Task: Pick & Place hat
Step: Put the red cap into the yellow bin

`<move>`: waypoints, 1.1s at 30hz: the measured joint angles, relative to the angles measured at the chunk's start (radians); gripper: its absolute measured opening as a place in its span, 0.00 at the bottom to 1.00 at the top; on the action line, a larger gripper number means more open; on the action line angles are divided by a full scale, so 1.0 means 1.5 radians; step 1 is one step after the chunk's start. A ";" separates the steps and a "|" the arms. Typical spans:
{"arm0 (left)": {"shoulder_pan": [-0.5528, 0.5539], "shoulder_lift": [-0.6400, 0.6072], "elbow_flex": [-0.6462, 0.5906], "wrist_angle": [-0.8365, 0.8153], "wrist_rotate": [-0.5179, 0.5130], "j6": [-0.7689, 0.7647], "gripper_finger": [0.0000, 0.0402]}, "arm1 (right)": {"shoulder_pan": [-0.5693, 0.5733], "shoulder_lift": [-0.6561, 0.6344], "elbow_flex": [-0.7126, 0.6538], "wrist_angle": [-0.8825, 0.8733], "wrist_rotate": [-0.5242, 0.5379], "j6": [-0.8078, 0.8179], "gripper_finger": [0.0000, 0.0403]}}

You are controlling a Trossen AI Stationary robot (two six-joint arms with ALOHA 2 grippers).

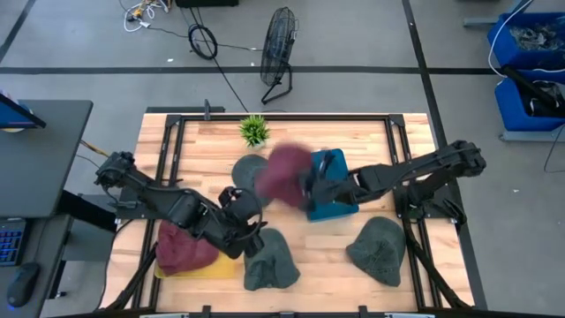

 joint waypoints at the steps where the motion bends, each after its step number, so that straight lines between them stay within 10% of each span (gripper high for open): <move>1: -0.003 0.000 0.000 0.000 -0.008 -0.002 0.42 | -0.011 0.002 -0.004 0.031 0.044 0.002 0.01; 10: 0.011 0.026 -0.015 -0.025 -0.122 -0.043 0.42 | -0.094 0.006 -0.076 0.262 -0.099 -0.002 0.02; 33: -0.057 0.013 -0.361 -0.109 -0.527 -0.808 0.36 | -0.156 0.006 -0.080 0.277 -0.148 -0.011 0.02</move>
